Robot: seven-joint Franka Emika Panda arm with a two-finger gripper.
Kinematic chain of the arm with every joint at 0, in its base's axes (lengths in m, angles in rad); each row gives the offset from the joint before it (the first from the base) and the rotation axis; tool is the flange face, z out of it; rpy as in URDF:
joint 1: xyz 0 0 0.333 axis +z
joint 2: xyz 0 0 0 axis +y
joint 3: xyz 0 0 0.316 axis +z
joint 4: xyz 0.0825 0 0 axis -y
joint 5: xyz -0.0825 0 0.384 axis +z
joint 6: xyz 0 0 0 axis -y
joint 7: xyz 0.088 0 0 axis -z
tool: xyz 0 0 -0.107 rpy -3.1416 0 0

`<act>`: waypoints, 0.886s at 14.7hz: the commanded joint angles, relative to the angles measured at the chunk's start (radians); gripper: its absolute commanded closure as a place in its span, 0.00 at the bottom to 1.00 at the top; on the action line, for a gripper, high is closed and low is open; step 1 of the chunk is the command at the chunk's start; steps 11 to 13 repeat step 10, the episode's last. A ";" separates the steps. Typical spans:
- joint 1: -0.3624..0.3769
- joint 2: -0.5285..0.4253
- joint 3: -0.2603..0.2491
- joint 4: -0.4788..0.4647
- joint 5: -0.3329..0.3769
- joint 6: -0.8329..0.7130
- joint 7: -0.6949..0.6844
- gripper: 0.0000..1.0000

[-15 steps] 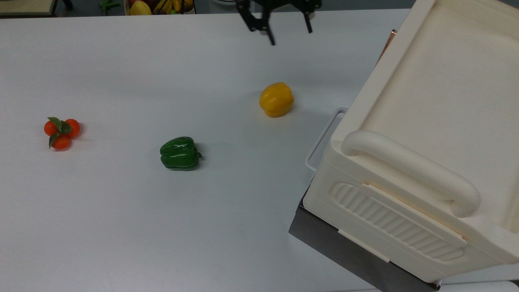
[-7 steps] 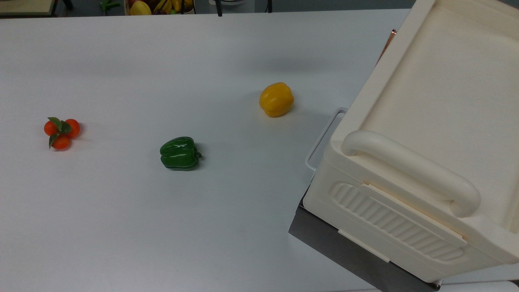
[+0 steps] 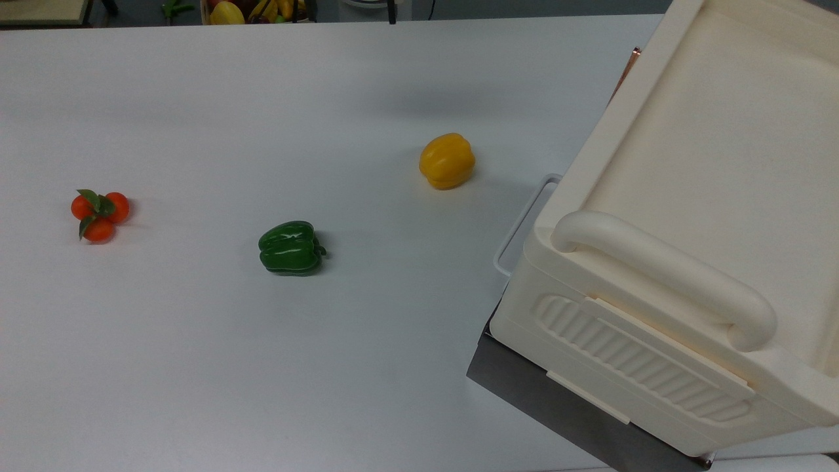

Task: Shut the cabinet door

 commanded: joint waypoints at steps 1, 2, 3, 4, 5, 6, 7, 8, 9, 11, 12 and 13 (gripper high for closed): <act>0.040 -0.012 -0.049 0.000 -0.004 -0.001 -0.029 0.00; 0.039 -0.012 -0.051 0.000 0.002 0.001 -0.071 0.00; 0.039 -0.012 -0.053 0.000 0.008 0.003 -0.089 0.00; 0.039 -0.014 -0.059 0.000 0.011 0.001 -0.095 0.00; 0.040 -0.015 -0.062 0.001 0.011 -0.001 -0.097 0.00; 0.040 -0.015 -0.062 0.012 0.011 -0.002 -0.097 0.00; 0.040 -0.014 -0.060 0.014 0.011 -0.002 -0.099 0.00; 0.040 -0.014 -0.057 0.014 0.010 -0.002 -0.097 0.00; 0.040 -0.012 -0.056 0.014 0.011 -0.001 -0.097 0.00; 0.040 -0.012 -0.056 0.014 0.010 -0.001 -0.097 0.00; 0.040 -0.012 -0.056 0.014 0.010 -0.001 -0.097 0.00; 0.040 -0.012 -0.056 0.014 0.010 -0.001 -0.097 0.00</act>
